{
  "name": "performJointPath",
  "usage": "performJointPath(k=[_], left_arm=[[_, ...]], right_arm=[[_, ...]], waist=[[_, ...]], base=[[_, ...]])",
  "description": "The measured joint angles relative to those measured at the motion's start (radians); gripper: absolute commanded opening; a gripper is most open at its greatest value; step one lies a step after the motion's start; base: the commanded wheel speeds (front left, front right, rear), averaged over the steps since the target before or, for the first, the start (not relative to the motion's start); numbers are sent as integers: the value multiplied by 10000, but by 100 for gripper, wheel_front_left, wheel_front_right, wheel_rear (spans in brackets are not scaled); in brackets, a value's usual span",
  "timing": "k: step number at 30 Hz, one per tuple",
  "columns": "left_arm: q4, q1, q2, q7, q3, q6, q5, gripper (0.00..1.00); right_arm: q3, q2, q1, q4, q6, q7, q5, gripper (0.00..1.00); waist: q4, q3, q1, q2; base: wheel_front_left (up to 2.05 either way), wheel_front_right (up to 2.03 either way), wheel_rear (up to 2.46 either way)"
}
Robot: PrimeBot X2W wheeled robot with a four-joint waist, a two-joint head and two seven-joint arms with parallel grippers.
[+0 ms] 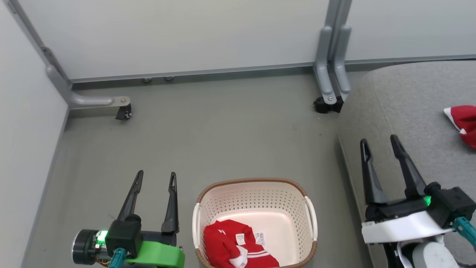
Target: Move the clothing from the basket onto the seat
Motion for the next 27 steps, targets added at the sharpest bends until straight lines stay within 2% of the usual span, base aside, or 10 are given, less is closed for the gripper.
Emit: performJointPath(k=[6,12,27], left_arm=[[190,117,0,2,267,-8,-8,100],[468,380,0,0,372,36,-259,100],[573,463,0,0,176,-23,-261,100]], right_arm=[[-431,261,714,454,0,0,-207,100],[-430,395,1058,552,0,0,-267,100],[-790,422,1102,610,0,0,25,100]], waist=[[573,-180,0,0],[920,-337,0,0],[613,-351,0,0]], base=[[0,0,0],[0,0,0],[0,0,0]])
